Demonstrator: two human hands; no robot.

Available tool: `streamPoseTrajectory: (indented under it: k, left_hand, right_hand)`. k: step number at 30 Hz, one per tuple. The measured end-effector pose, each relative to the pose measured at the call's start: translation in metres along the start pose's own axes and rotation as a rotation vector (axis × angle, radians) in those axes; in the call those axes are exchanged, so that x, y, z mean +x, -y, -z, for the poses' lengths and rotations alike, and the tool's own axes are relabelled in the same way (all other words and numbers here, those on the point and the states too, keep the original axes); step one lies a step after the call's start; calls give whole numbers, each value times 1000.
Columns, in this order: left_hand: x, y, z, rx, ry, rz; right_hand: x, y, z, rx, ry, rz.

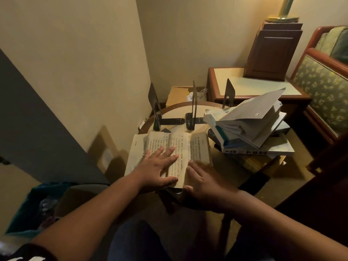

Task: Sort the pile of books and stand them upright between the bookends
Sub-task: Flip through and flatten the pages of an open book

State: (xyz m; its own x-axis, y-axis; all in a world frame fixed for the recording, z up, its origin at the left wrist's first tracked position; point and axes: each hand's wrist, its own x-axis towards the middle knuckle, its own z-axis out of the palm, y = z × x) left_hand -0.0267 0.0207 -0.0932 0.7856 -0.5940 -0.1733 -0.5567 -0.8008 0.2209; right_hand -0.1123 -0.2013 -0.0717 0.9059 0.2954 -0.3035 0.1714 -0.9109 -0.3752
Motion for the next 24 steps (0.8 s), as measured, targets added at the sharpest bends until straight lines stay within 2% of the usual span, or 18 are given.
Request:
streamPoseTrajectory:
  k: [2, 6, 13, 15, 19, 24]
  left_hand:
    - [-1, -2, -1, 2, -17, 2]
    - [-7, -6, -5, -1, -39, 32]
    - [-17, -5, -11, -29, -132, 61]
    - [-18, -6, -14, -44, -207, 129]
    - [-17, -3, -22, -247, -302, 405]
    - [-11, 1, -12, -324, -297, 506]
  right_hand:
    - [33, 0, 4, 131, -9, -71]
    - [70, -3, 11, 254, -89, -81]
    - [88, -15, -18, 36, -233, -11]
    - [90, -15, -19, 43, -225, -17]
    - [95, -12, -20, 76, -212, -41]
    - [104, -4, -11, 90, -178, -56]
